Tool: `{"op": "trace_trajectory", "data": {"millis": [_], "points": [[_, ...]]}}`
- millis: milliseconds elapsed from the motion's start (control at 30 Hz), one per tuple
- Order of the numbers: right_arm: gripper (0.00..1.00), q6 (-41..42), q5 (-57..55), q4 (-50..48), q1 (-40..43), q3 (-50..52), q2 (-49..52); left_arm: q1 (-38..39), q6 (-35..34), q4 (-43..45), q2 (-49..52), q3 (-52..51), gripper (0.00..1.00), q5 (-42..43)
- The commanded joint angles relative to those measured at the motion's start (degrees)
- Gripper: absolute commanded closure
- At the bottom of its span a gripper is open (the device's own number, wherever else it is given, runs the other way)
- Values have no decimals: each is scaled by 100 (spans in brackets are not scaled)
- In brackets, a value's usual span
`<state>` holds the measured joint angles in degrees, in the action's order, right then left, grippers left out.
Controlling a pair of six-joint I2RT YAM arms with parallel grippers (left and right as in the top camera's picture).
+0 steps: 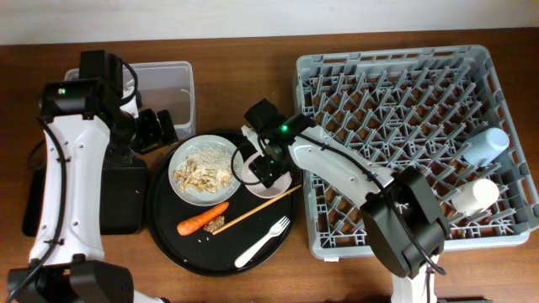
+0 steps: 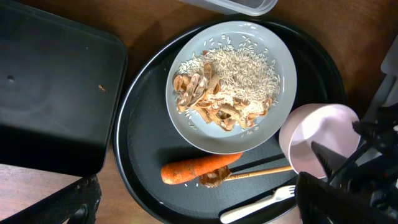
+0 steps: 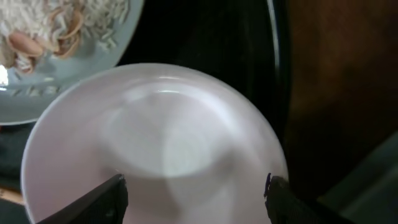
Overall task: Sort waste into correct bins and load items into the dishwasher rack
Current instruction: 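Reach the right gripper to the pink bowl and grasp its rim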
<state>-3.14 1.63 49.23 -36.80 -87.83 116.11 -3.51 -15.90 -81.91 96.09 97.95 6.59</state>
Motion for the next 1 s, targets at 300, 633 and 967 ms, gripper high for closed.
{"op": "trace_trajectory", "data": {"millis": [300,633,967], "points": [[26,-575,-232,566,-20,-1172,125,-20,-57,-24,-11,61,1,-24],[28,-612,-232,713,-33,-1172,824,-20,-55,-63,-11,61,1,-44],[87,-546,-234,844,7,-1174,863,-20,-55,-68,-11,61,1,-44]]}}
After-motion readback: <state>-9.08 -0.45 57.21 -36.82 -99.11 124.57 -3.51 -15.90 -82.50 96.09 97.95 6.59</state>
